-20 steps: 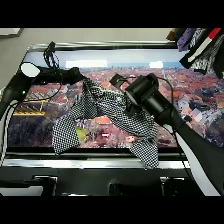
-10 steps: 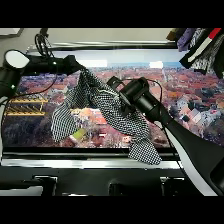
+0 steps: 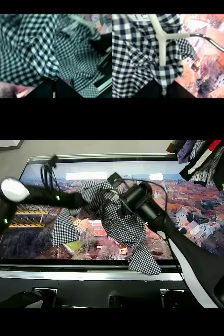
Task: Fold the clothes and pants, and hang the long-sleeved shirts on hangers.
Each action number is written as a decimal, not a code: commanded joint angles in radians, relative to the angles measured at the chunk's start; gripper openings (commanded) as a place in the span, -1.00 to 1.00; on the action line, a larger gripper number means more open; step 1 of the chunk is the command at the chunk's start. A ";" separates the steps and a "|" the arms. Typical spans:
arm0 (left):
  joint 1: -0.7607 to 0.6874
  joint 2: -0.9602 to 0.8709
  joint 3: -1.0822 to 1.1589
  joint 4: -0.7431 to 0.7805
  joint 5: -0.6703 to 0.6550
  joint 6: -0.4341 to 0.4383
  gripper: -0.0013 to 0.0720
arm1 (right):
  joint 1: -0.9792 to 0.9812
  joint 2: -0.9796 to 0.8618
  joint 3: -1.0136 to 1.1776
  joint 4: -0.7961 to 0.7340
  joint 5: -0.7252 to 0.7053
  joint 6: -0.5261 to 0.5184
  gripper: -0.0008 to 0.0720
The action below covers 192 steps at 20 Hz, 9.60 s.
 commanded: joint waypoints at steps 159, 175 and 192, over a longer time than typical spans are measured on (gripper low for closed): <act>0.323 0.382 -0.330 -0.519 0.253 0.499 0.70 | -1.360 0.372 0.264 -0.595 -0.254 0.634 -0.88; 0.322 0.382 -0.330 -0.520 0.250 0.499 0.70 | -1.691 0.315 0.264 -0.281 -0.478 0.750 -0.87; 0.323 0.382 -0.330 -0.519 0.225 0.499 0.67 | -1.657 0.557 0.264 0.650 -0.681 0.380 0.72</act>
